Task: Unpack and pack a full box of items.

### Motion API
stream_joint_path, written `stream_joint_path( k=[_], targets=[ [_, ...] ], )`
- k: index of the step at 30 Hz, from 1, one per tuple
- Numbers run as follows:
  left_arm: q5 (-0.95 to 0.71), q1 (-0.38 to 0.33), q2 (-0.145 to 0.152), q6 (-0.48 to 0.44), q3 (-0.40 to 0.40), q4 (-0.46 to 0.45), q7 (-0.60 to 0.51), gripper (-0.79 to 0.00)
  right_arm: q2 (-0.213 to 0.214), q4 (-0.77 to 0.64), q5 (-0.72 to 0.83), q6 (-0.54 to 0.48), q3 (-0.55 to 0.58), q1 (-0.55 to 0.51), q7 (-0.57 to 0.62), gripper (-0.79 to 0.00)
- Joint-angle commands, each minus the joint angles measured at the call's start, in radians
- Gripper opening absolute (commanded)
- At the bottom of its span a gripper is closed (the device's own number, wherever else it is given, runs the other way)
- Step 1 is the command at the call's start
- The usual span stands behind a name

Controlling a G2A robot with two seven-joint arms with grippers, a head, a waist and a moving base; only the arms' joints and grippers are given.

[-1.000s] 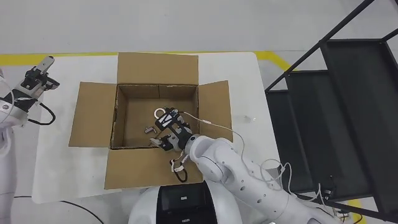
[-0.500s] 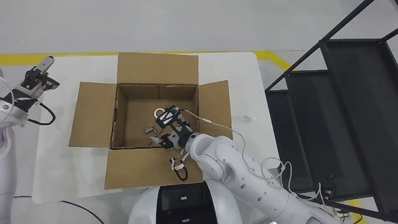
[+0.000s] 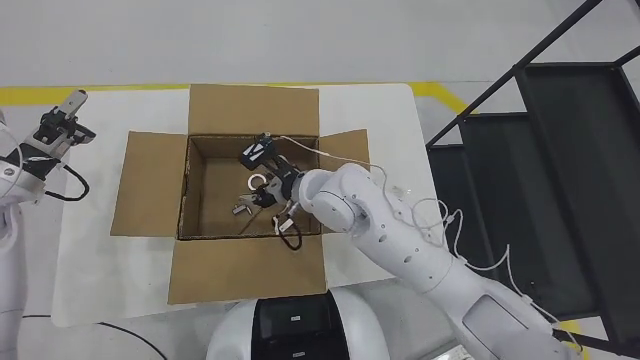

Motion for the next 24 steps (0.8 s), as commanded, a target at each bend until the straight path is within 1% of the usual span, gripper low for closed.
stream_joint_path(
  k=[1, 2, 6, 8, 10, 24],
  targets=[
    [0.0, 0.0, 0.0, 0.0, 0.0, 0.0, 0.0, 0.0, -0.009, 0.048, 0.005, -0.007, -0.016, 0.033, -0.001, 0.0],
    [0.0, 0.0, 0.0, 0.0, 0.0, 0.0, 0.0, 0.0, -0.014, 0.071, -0.012, -0.013, -0.032, 0.054, 0.011, 0.0],
    [0.0, 0.0, 0.0, 0.0, 0.0, 0.0, 0.0, 0.0, -0.038, 0.164, 0.021, -0.045, -0.072, 0.109, 0.012, 0.0],
    [0.0, 0.0, 0.0, 0.0, 0.0, 0.0, 0.0, 0.0, -0.048, 0.215, -0.004, -0.068, -0.099, 0.138, 0.019, 0.0],
    [0.0, 0.0, 0.0, 0.0, 0.0, 0.0, 0.0, 0.0, -0.06, 0.255, 0.016, -0.095, -0.122, 0.153, 0.025, 0.0],
    [0.0, 0.0, 0.0, 0.0, 0.0, 0.0, 0.0, 0.0, -0.062, 0.261, 0.018, -0.099, -0.125, 0.157, 0.027, 0.0]
  ],
)
